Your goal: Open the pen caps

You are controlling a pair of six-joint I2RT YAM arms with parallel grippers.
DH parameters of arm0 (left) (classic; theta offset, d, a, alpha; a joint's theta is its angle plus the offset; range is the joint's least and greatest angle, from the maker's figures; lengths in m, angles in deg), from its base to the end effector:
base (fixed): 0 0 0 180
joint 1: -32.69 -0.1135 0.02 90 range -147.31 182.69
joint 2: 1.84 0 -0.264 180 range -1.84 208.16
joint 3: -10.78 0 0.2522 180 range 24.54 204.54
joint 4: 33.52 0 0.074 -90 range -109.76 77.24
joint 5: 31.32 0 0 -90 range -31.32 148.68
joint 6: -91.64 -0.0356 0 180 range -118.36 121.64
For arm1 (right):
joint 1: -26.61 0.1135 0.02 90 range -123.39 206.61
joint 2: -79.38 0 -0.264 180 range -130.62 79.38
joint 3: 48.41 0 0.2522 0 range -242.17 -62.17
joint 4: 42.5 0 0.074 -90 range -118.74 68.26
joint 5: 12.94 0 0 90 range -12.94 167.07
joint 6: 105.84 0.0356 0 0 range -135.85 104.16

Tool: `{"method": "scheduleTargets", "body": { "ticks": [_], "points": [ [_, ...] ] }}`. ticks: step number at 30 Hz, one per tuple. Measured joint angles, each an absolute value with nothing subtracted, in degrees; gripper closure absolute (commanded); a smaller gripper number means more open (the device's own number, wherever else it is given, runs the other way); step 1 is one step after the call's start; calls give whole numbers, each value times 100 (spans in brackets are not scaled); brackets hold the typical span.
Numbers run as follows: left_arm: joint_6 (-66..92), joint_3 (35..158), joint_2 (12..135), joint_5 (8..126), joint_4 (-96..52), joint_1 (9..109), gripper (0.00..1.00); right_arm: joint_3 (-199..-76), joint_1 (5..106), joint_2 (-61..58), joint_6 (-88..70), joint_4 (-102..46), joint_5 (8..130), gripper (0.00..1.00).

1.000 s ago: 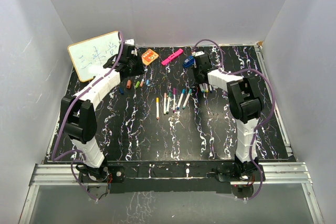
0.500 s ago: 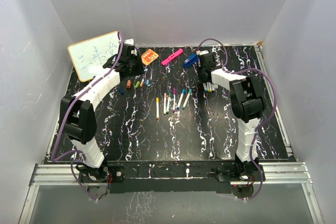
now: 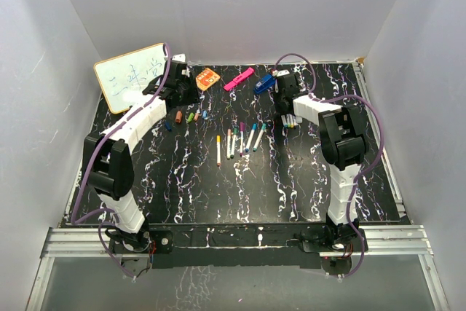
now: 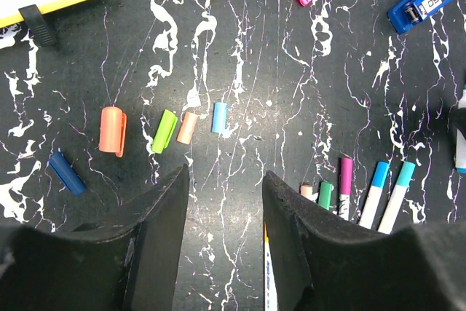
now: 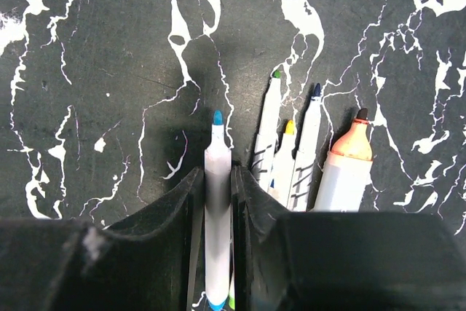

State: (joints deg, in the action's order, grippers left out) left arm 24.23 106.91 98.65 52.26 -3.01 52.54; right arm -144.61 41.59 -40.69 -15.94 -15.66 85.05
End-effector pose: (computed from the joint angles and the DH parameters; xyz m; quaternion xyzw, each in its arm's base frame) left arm 0.3863 -0.1352 0.2914 -0.0471 0.8842 -0.1210 0.4487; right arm 0.4380 0.1121 0.1554 -0.1001 0.9345 -0.0216 0.3410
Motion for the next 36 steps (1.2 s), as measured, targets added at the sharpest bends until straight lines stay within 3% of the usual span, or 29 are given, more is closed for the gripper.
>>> {"method": "scheduleTargets", "body": {
  "ticks": [3,9,13,15,20,23,36],
  "points": [
    [2425,10691,9865,5222,-301,5254,56,-14461,4159,-4069,-1594,-1568,8470,71],
    [2436,10665,9845,5220,-305,5254,55,-14461,4155,-4069,-1594,-1576,8414,70],
    [2443,10591,9790,5215,-301,5254,49,-14461,4151,-4060,-1590,-1587,8326,67],
    [2445,10569,9764,5211,-314,5254,39,-14454,4155,-4045,-1581,-1585,8271,66],
    [2506,10376,9602,5222,-395,5252,2,-14393,4240,-3850,-1559,-1546,8164,50],
    [2613,10237,9517,5294,-493,5204,1,-14365,4358,-3586,-1505,-1507,8162,38],
    [2980,9314,8658,5642,-1125,5117,2,-14085,5436,-2329,126,-709,9065,34]
  ]
}}
